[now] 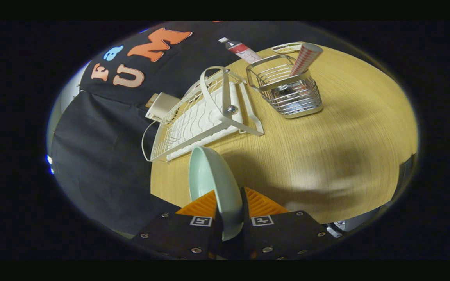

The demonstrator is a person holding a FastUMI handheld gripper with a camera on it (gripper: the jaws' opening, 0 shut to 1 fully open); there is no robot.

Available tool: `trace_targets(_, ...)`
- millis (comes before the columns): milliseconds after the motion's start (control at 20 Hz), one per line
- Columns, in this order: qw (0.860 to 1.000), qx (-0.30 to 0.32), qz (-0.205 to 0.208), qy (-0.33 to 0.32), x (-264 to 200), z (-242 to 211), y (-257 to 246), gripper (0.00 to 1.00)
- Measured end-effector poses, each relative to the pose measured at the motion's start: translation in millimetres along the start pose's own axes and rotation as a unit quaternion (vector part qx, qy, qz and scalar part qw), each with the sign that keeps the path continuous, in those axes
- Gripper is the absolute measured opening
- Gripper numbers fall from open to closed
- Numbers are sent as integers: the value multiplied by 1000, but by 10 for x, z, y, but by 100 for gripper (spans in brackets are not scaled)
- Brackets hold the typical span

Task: Take the plate from the dish rack, then take the spoon from the basket and place it into the plate.

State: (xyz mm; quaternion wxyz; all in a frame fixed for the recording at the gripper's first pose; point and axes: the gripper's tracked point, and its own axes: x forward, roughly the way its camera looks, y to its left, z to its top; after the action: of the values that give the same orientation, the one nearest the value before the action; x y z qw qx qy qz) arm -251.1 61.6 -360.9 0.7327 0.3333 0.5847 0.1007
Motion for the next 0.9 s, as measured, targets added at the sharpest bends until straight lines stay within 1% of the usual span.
trace_targets(200, 999, 25, 4, -29, 143, 120, -29, 22)
trace_targets(300, 999, 32, 9, -32, 172, 146, -3, 24)
trace_targets(400, 999, 26, -3, -33, 177, 161, -73, 28)
trace_targets(450, 999, 20, -17, -44, 139, 200, -145, 32)
trace_targets(500, 998, 10, -28, -54, 104, 257, -214, 38)
trace_targets(650, 994, -9, -49, -93, -48, 434, -326, 47)
trace_targets(750, 987, -28, -67, -142, -178, 674, -405, 52)
trace_targets(850, 977, -58, -82, -187, -308, 889, -438, 61)
trace_targets(900, 971, -73, -98, -206, -366, 996, -486, 73)
